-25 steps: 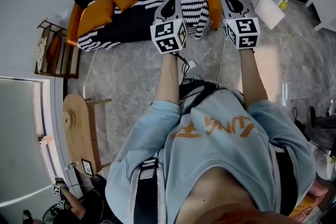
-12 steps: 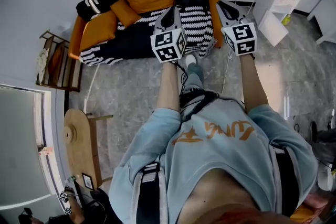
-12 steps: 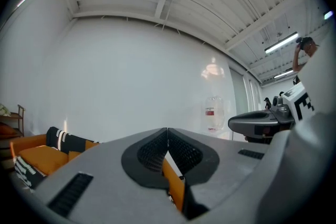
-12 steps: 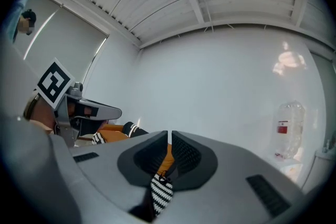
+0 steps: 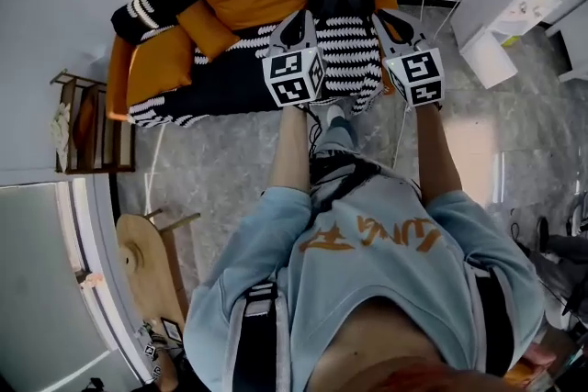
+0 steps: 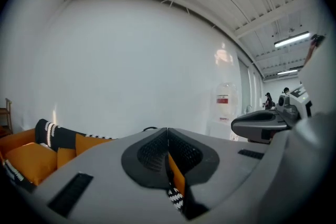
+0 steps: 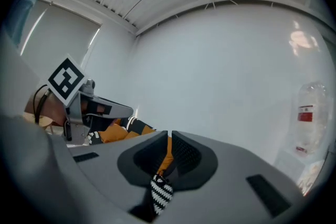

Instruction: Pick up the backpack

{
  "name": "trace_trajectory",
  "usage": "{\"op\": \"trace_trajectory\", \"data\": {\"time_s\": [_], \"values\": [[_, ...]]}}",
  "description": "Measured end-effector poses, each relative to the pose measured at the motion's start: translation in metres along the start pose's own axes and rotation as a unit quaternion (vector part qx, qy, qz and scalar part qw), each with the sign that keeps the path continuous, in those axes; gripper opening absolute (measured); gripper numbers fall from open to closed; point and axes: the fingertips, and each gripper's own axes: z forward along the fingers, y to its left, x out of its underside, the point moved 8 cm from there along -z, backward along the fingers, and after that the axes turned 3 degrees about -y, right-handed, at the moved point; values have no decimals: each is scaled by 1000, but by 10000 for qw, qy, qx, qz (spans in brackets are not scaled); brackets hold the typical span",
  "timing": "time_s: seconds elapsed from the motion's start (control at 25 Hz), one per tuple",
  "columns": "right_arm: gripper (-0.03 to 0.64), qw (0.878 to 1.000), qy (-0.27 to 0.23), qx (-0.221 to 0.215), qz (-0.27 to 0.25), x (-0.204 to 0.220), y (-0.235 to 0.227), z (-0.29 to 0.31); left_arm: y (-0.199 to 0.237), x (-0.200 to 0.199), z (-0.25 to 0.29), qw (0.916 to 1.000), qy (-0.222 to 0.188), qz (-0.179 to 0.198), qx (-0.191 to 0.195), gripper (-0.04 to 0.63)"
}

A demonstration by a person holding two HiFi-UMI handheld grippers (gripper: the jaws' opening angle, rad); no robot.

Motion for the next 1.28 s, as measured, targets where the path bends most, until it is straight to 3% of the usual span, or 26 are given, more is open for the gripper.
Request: {"op": "trace_trajectory", "data": {"time_s": [0.24, 0.44, 0.68, 0.84, 1.0, 1.28], "values": [[41, 9959, 573, 342, 609, 42, -59, 76, 26, 27, 116, 9968, 663, -130, 438, 21], [41, 9925, 1022, 46, 671, 67, -65, 135, 54, 61, 169, 9900, 1255, -321, 558, 21], [41, 9921, 1021, -157, 713, 54, -84, 206, 91, 56, 227, 9886, 1303, -528, 533, 21], [41, 9854, 1393, -76, 981, 87, -118, 211, 78, 76, 252, 9840, 1522, -646, 661, 21], [41, 9837, 1379, -241, 1126, 99, -146, 235, 71, 78, 276, 9825, 1534, -739, 757, 21], [41, 9870, 826, -883, 1061, 71, -192, 311, 99, 34, 333, 9907, 1192, -593, 265, 21]]}}
